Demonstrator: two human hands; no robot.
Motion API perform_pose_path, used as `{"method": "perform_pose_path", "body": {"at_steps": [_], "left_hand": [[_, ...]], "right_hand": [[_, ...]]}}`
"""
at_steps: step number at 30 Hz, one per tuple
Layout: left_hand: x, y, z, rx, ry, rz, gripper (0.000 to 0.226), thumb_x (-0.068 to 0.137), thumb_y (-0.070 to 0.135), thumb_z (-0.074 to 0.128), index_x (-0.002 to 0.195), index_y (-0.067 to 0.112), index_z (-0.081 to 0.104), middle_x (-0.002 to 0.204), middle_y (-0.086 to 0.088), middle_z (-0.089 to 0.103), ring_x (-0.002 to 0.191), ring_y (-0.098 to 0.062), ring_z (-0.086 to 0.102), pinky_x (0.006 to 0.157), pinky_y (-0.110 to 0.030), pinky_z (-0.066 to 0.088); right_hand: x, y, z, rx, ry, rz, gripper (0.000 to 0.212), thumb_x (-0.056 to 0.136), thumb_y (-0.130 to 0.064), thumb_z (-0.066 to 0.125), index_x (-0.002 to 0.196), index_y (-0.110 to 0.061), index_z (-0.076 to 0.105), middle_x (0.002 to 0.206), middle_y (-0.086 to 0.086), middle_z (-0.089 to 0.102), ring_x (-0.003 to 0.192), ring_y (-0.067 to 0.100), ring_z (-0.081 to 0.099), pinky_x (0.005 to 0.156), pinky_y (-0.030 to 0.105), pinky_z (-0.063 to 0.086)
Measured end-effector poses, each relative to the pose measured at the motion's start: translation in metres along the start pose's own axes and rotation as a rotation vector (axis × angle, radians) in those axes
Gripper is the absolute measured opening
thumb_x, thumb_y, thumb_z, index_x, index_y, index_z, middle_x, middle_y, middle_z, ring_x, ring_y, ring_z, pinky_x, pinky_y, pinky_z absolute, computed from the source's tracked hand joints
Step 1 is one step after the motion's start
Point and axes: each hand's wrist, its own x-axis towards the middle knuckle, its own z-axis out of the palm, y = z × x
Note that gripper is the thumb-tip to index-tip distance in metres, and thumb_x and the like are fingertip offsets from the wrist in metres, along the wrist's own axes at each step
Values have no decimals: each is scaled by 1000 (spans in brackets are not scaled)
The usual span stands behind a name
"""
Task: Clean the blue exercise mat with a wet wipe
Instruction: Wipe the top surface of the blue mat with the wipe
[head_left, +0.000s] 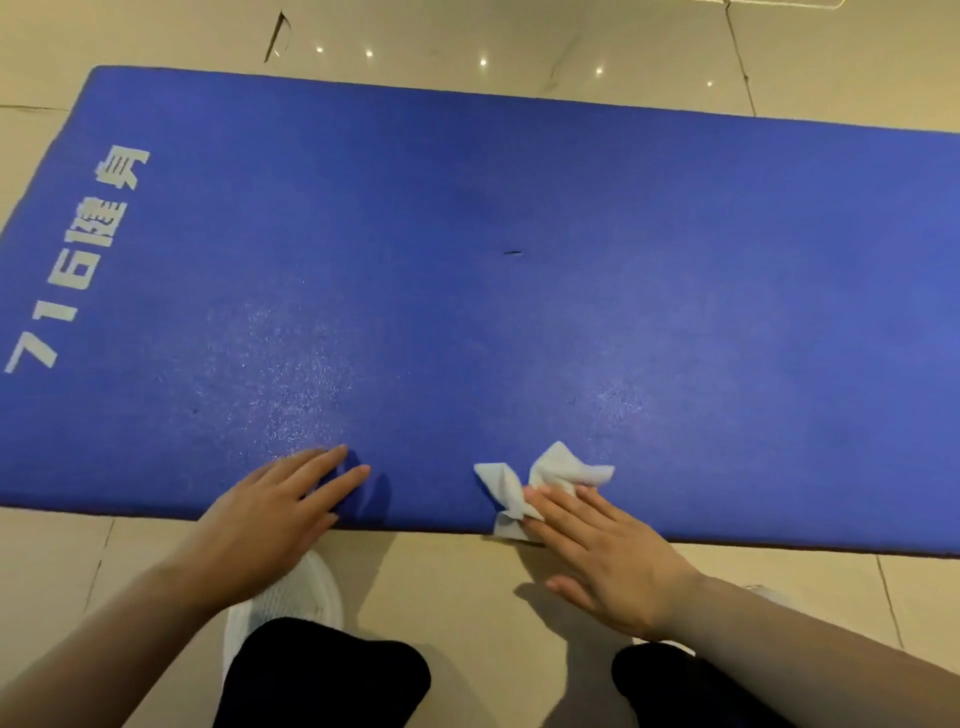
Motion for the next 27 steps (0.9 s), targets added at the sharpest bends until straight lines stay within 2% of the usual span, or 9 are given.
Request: {"method": "perform_pose_path", "body": {"at_steps": [4, 6, 8, 11, 13, 15, 19, 23, 27], "left_hand": [[29, 20, 4, -122, -117, -214, 63, 94, 62, 26, 148, 31, 37, 156, -12, 31, 138, -40, 36, 85, -64, 49], [41, 26, 3, -103, -187, -305, 68, 94, 68, 13, 153, 36, 2, 164, -7, -1, 149, -38, 9, 103, -65, 33], [47, 27, 1, -60, -255, -326, 73, 93, 67, 19, 149, 39, -19, 162, -4, -17, 149, -34, -8, 114, -58, 23], [56, 30, -17, -102, -234, -323, 86, 94, 64, 37, 145, 39, -28, 163, -4, -1, 149, -33, 5, 113, -46, 35], [65, 32, -22, -151, -192, -350, 94, 88, 71, 40, 142, 42, -30, 160, -4, 9, 145, -32, 17, 106, -43, 42], [74, 39, -22, -251, -126, -427, 102, 75, 83, 41, 139, 49, -31, 161, -4, -1, 145, -36, 15, 104, -48, 43], [87, 47, -20, -340, -280, -456, 124, 60, 85, 60, 132, 56, -36, 157, 3, -32, 146, -38, -20, 107, -70, 28], [87, 51, -27, -281, -401, -445, 127, 65, 74, 71, 145, 49, -24, 152, 1, -41, 143, -39, -28, 106, -72, 22], [90, 58, -30, -260, -442, -472, 129, 66, 70, 73, 145, 46, -26, 152, -3, -41, 142, -41, -27, 106, -73, 22]], "right_hand": [[-34, 27, 17, -20, 56, 224, 67, 101, -59, 19, 146, -13, 38, 151, 8, 42, 146, 23, 23, 116, 37, 15], [-25, 22, 19, -28, 48, 222, 73, 100, -62, 20, 143, -10, 46, 152, 9, 40, 144, 28, 30, 111, 41, 21], [-5, 8, 15, -36, 80, 168, 75, 99, -62, 18, 140, -10, 52, 152, 9, 40, 141, 30, 36, 109, 42, 22], [35, -16, -4, -8, 138, 79, 77, 99, -61, 10, 138, -13, 56, 150, 7, 44, 139, 27, 40, 113, 44, 23], [63, -28, -12, -28, 220, -25, 78, 98, -60, 3, 145, -14, 45, 157, 5, 30, 144, 26, 29, 122, 46, 15], [77, -33, -19, -30, 203, -68, 72, 99, -58, 10, 148, -15, 40, 159, 4, 23, 146, 26, 24, 116, 46, 9], [49, -9, -4, -24, 103, 28, 61, 94, -53, 29, 133, -19, 60, 145, 5, 50, 133, 23, 49, 114, 40, 33], [-12, 29, 17, -28, 152, 252, 64, 103, -55, 17, 144, -12, 39, 151, 9, 37, 140, 27, 36, 115, 33, 14], [-26, 33, 20, -1, 124, 293, 74, 101, -60, 16, 143, -5, 42, 150, 14, 39, 142, 30, 30, 114, 39, 15]]}}
